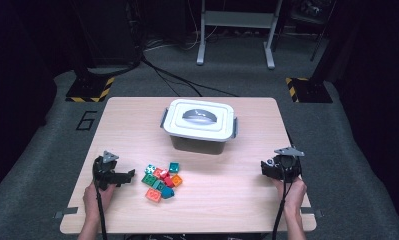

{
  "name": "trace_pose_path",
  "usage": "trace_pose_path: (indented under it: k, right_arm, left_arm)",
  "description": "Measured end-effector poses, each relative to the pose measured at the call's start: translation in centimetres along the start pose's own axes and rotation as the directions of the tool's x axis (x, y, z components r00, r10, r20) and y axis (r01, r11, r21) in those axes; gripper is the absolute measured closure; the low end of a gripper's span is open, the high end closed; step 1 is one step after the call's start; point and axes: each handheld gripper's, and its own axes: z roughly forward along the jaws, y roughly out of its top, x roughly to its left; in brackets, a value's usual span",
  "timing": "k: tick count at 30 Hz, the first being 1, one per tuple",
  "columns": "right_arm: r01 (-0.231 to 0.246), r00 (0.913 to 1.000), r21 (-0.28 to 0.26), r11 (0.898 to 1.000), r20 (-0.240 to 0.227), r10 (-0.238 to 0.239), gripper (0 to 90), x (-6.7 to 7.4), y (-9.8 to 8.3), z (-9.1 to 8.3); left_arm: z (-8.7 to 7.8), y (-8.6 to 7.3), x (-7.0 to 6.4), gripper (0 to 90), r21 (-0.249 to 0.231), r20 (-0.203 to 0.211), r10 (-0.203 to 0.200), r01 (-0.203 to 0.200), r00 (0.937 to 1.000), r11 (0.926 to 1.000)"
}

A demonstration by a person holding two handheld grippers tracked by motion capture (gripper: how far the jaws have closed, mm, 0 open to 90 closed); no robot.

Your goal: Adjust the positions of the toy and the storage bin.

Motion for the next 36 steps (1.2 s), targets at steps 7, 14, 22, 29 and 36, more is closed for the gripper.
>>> trace_pose_path:
  k: [7,14,22,29,36]
  right_arm:
    - [-0.033,0.9991,0.021,0.999,0.027,0.032,24.6,-1.2,-0.2,1.4]
    - [-0.045,0.9982,0.042,0.998,0.041,0.043,24.5,-1.8,-0.4,1.9]
    - [-0.085,0.9964,0.082,0.993,0.012,0.085,24.1,-2.3,-0.6,3.3]
    - [-0.096,0.9952,0.085,0.992,-0.007,0.097,13.9,-2.4,-0.7,3.3]
    - [-0.066,0.9968,0.05,0.997,-0.043,0.068,9.1,-1.8,0.2,2.0]
  left_arm:
    - [0.0,0.0,0.0,0.0,0.0,-0.001,0.0,0.0,1.0,1.0]
    - [0.0,0.0,0.0,0.0,0.0,0.0,0.0,0.0,1.0,1.0]
    - [0.0,0.0,0.0,0.0,0.002,-0.002,0.003,-0.003,1.0,1.0]
    - [0.0,0.0,0.0,0.0,0.0,0.0,0.001,-0.001,1.0,1.0]
    - [0.0,0.0,0.0,0.0,0.002,-0.001,0.003,-0.003,1.0,1.0]
